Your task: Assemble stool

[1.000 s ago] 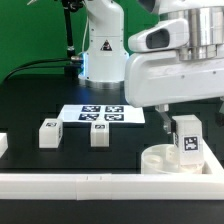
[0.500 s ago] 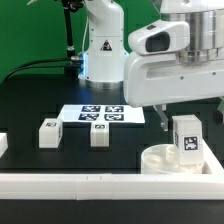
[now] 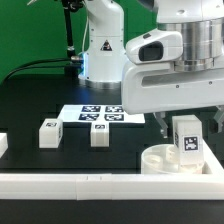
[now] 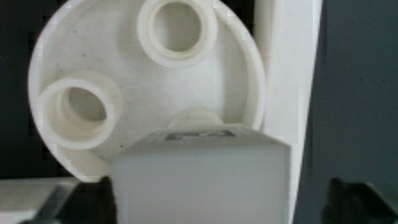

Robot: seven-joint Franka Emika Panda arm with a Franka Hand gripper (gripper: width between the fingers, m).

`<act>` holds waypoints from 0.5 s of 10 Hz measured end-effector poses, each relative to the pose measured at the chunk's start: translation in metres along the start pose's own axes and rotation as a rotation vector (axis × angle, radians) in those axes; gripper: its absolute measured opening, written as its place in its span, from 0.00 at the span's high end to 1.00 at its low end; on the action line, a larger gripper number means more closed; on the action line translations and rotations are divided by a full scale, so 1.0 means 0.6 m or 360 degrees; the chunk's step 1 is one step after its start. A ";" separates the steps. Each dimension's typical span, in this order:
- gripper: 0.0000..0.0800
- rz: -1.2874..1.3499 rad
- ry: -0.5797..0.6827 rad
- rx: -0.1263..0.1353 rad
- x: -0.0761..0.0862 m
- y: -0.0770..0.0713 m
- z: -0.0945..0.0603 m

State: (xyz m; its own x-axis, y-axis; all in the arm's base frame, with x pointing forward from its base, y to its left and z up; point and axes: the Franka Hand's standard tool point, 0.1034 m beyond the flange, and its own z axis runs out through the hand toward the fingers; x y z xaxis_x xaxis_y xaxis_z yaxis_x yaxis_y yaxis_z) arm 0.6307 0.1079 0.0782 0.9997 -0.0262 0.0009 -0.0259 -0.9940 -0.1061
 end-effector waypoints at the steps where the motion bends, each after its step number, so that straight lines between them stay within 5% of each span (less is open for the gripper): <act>1: 0.53 0.0090 -0.0001 0.0002 0.000 -0.001 0.000; 5: 0.58 0.0562 -0.0007 0.0012 -0.002 -0.006 0.004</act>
Offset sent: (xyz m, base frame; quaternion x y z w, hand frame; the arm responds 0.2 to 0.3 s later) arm 0.0000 0.0000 0.0000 0.0000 0.0000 0.1938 0.9810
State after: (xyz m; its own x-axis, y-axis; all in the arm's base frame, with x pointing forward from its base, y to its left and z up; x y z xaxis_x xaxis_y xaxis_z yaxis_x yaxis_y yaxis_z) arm 0.6297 0.1120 0.0764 0.9291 -0.3674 -0.0412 -0.3697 -0.9230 -0.1063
